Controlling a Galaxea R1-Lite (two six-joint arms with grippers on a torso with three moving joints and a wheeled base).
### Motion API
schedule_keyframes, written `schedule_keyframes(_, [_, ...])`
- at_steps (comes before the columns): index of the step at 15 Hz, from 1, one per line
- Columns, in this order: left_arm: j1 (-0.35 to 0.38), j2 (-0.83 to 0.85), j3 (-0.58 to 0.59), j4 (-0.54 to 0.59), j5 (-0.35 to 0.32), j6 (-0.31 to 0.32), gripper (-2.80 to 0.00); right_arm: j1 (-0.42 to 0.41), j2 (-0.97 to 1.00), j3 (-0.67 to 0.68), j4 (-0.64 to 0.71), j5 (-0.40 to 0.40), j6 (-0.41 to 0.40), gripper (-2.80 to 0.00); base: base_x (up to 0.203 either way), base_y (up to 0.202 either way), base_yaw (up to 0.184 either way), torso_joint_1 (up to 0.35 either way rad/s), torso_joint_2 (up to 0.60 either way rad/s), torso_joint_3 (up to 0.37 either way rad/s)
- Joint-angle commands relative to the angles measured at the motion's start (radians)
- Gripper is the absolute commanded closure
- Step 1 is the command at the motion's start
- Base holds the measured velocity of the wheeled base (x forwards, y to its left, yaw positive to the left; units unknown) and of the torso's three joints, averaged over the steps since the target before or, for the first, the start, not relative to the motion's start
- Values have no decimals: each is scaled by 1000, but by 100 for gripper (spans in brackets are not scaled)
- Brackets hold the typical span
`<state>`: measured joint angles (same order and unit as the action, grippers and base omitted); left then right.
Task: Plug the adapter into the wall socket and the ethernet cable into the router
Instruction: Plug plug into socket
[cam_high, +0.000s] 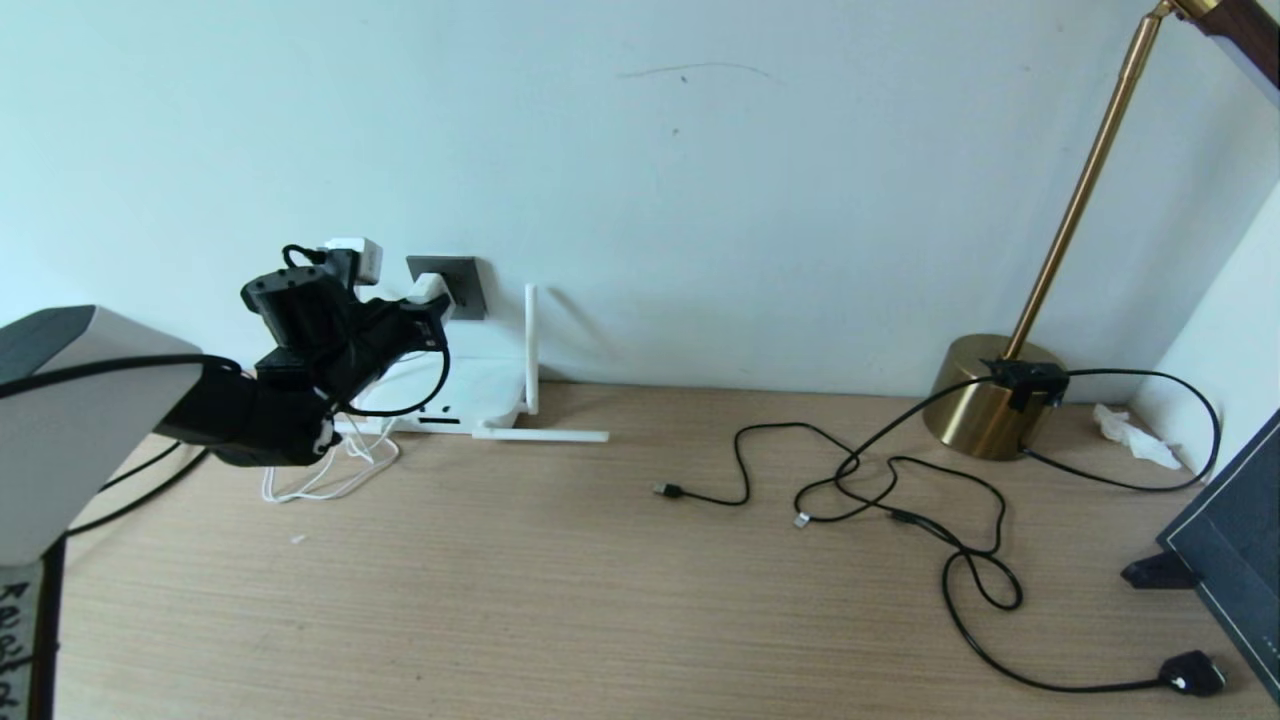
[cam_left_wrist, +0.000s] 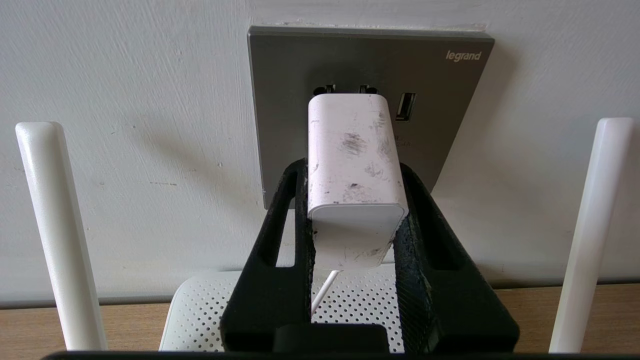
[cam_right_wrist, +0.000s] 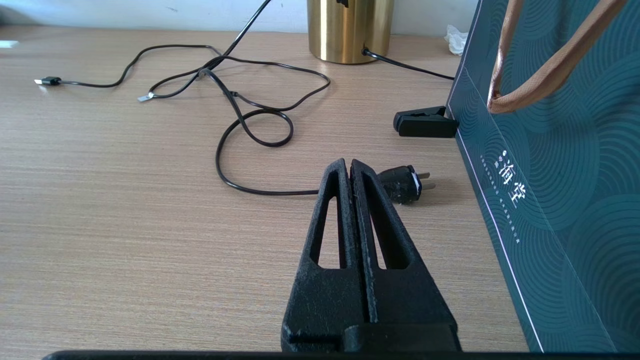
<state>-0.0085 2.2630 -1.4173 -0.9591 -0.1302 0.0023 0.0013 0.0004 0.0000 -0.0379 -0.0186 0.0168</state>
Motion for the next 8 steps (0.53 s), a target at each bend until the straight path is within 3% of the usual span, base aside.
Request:
schedule_keyframes(1, [1,-5,-2,-6,0,-1,0,0,0,11,-2,0,0,0,0,0,0,0,0,0])
schedule_keyframes(8, [0,-21,7,-6,0,1,0,0,0,11,0,0,0,0,0,0,0,0,0,0])
